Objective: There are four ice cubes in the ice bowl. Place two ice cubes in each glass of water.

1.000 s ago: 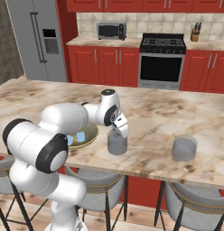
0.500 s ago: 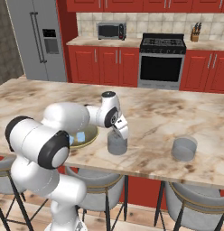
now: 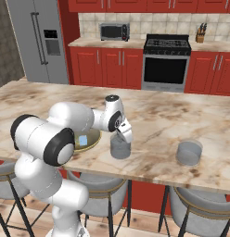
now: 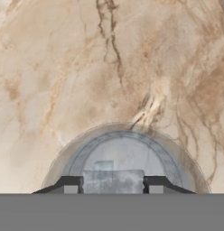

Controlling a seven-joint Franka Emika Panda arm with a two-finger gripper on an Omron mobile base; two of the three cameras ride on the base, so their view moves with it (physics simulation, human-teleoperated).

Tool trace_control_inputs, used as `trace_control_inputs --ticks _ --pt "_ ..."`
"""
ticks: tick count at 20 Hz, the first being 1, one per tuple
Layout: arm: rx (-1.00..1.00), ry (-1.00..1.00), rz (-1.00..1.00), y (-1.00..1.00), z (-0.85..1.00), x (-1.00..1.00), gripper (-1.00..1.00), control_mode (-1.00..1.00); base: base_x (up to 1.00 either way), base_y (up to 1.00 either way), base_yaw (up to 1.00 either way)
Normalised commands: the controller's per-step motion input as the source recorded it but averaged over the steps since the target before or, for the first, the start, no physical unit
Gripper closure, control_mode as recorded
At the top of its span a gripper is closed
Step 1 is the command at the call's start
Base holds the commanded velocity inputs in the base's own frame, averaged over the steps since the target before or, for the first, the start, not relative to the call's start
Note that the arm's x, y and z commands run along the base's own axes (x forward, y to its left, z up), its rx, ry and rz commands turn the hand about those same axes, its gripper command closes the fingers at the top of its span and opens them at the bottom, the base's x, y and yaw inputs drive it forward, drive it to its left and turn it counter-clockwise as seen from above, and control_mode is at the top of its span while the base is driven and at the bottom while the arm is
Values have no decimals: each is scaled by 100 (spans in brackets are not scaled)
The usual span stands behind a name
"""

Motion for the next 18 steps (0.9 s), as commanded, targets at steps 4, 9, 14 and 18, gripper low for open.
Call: trace_control_inputs --ticks 4,9,14,18 --pt "0 0 0 0 -7 19 100 -100 0 0 0" --pt "0 0 0 0 -8 19 100 -100 0 0 0" --pt "0 0 0 0 -9 8 -100 -100 0 0 0" --pt "0 0 0 0 0 0 -100 -100 0 0 0"
